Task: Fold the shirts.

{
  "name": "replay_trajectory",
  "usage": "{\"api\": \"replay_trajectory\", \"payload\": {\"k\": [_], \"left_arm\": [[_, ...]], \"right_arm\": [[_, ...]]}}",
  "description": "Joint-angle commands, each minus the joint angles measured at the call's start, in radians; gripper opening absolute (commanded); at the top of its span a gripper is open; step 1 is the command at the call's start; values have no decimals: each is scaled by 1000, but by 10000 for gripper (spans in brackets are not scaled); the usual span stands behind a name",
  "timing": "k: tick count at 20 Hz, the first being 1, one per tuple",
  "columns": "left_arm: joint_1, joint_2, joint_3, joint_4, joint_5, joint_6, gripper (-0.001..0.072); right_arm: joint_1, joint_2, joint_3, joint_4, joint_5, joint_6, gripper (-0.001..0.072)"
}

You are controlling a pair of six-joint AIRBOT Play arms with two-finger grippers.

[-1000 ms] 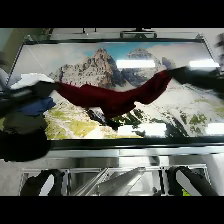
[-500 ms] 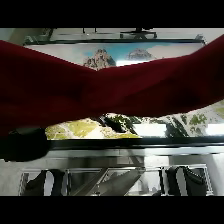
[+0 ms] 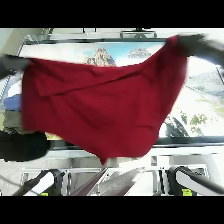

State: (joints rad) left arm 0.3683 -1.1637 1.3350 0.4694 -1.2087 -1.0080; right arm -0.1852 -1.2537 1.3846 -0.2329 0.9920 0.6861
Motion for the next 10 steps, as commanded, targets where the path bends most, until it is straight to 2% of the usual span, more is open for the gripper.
{"api": "replay_trajectory", "payload": {"k": [1,2,4,5,6,7,8,9,10], "left_arm": [[-123,-266,-67,-20,145,228,16],[-143,-336,-36,-19,177,261,16],[-158,-464,62,-18,190,269,18],[-157,-517,118,-16,181,267,45],[-143,-558,170,-17,172,266,349],[-127,-588,216,-18,151,261,681],[-105,-612,264,-7,114,232,715],[-75,-627,308,35,68,207,714],[-47,-639,356,117,10,165,713]], "right_arm": [[137,-289,3,11,-213,-110,27],[149,-338,8,22,-287,-134,27],[151,-388,23,66,-394,-164,27],[144,-390,26,69,-428,-164,42],[130,-384,34,69,-427,-164,245],[109,-369,35,68,-406,-163,405],[78,-346,35,41,-341,-140,410],[42,-320,35,-17,-269,-64,409],[-4,-293,35,-92,-188,61,402]]}}
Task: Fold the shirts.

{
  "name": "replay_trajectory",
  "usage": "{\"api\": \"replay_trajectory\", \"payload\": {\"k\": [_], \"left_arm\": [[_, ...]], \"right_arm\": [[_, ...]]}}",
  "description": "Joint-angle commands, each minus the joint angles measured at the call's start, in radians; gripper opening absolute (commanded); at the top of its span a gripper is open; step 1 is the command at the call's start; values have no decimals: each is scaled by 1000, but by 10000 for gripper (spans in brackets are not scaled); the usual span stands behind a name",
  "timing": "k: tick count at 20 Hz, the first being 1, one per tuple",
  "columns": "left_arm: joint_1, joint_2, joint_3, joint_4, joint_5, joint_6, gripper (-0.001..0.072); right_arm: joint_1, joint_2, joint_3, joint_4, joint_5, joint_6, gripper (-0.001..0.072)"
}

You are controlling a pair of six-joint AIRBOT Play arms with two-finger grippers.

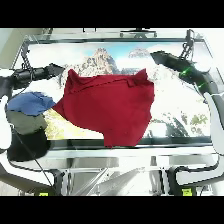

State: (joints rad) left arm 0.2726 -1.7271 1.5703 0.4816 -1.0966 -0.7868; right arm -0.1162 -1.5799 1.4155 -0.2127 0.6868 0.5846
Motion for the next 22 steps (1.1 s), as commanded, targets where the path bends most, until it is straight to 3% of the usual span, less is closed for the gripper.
{"api": "replay_trajectory", "payload": {"k": [1,3,6,9,11,13,16,22], "left_arm": [[71,-84,156,198,-154,-121,713],[110,-91,185,380,-262,-241,712],[154,-91,109,395,-390,-262,712],[158,-91,-29,391,-433,-261,711],[156,-91,-110,391,-414,-249,711],[157,-91,-154,399,-389,-249,711],[156,-90,-159,443,-380,-256,711],[156,-90,-158,441,-397,-279,711]], "right_arm": [[-118,55,4,-188,200,253,336],[-203,91,-19,-322,394,388,316],[-289,170,-186,-381,582,480,316],[-329,303,-440,-480,593,555,316],[-329,399,-600,-576,599,658,325],[-303,494,-758,-577,554,703,402],[-193,565,-938,-571,375,737,402],[120,436,-1014,-436,117,725,401]]}}
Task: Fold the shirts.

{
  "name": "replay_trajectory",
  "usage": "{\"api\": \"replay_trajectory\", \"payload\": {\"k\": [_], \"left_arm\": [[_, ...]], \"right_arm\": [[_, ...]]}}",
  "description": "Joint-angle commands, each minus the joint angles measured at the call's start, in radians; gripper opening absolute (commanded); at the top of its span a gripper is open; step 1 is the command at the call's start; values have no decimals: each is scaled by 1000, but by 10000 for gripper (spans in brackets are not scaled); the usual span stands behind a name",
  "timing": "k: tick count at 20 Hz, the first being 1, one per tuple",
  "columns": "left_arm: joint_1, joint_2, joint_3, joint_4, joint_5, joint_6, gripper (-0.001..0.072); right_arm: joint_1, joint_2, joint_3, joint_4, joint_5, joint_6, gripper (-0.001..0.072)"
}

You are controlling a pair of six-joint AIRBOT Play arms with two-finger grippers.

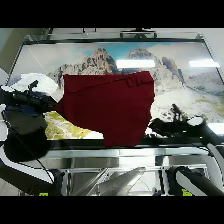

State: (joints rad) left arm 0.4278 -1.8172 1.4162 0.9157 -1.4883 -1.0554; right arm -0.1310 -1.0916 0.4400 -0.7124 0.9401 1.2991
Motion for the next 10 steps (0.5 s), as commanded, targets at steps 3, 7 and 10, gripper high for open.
{"api": "replay_trajectory", "payload": {"k": [3,7,10], "left_arm": [[1,0,-3,6,-5,-11,711],[1,0,-3,6,-18,-11,711],[1,0,-3,8,-25,-11,711]], "right_arm": [[233,-152,-38,124,-165,10,401],[291,-205,-38,217,-147,-55,261],[273,-187,-4,243,-146,-103,27]]}}
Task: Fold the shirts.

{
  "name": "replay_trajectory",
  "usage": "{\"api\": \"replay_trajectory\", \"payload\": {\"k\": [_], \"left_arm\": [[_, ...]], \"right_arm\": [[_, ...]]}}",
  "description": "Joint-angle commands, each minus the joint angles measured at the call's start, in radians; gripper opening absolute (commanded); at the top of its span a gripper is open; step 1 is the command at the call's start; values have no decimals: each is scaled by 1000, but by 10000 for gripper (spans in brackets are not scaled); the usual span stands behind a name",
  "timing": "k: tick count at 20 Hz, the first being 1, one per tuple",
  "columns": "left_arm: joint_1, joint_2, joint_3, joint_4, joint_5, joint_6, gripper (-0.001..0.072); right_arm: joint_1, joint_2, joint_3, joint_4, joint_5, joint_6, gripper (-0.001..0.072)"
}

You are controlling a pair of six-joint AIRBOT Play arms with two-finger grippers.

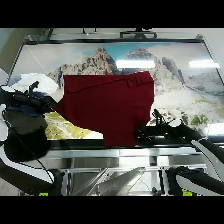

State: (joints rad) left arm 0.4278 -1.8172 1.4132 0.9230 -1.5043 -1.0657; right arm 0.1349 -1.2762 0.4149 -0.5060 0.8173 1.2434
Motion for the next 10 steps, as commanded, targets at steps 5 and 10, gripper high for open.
{"api": "replay_trajectory", "payload": {"k": [5,10], "left_arm": [[1,0,-1,1,-26,-1,711],[-47,1,-19,-8,-8,-21,710]], "right_arm": [[-308,48,172,-182,111,-1,27],[-487,47,227,-168,200,-76,28]]}}
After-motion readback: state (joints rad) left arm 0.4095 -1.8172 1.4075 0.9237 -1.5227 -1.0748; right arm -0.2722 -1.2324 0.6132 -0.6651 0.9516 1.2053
